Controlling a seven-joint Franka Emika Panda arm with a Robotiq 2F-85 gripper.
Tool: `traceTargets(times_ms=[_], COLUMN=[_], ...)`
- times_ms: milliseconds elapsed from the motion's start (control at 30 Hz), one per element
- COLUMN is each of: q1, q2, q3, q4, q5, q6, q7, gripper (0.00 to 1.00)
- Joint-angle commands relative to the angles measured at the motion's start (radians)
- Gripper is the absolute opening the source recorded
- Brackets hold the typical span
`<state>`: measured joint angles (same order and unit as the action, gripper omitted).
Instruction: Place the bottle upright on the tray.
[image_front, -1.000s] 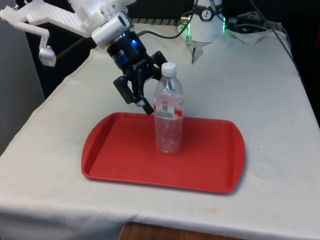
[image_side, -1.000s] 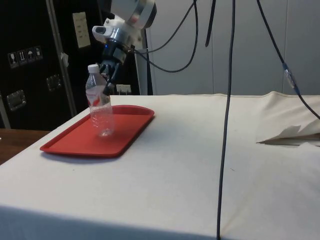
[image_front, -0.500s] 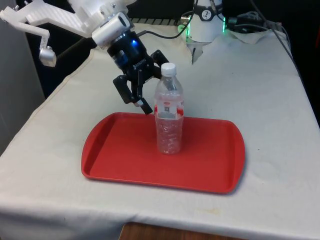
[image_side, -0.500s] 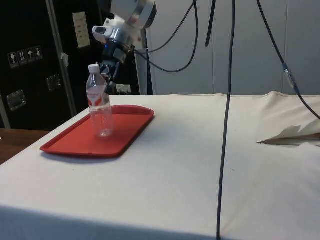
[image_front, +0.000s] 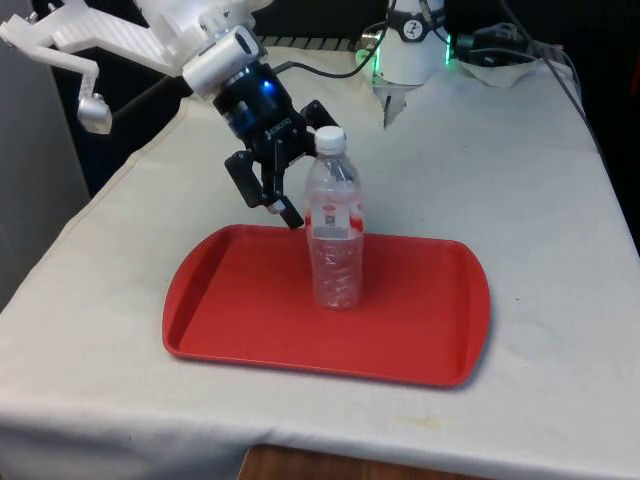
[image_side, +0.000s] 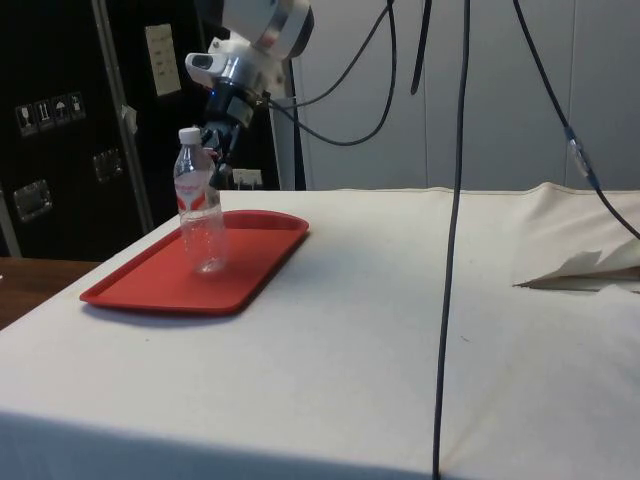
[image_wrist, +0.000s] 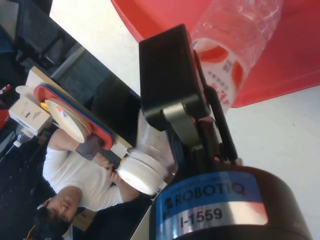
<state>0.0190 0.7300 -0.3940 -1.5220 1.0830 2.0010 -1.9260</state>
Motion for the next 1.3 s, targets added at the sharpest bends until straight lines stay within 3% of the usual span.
traceTargets(times_ms=[0, 1133, 1167, 1267], q1=[0.0, 0.003, -0.001, 0.004], q2=[-0.005, -0.041, -0.031, -0.055], q3=[-0.002, -0.089, -0.087, -0.096], q4=[-0.005, -0.018, -0.008, -0.027], q5=[0.001, 0.0, 0.001, -0.003], q6=[0.001, -0.101, -0.108, -0.11], q7=[0.001, -0.016, -0.013, -0.018], gripper=[1.0, 1.0, 1.0, 1.0])
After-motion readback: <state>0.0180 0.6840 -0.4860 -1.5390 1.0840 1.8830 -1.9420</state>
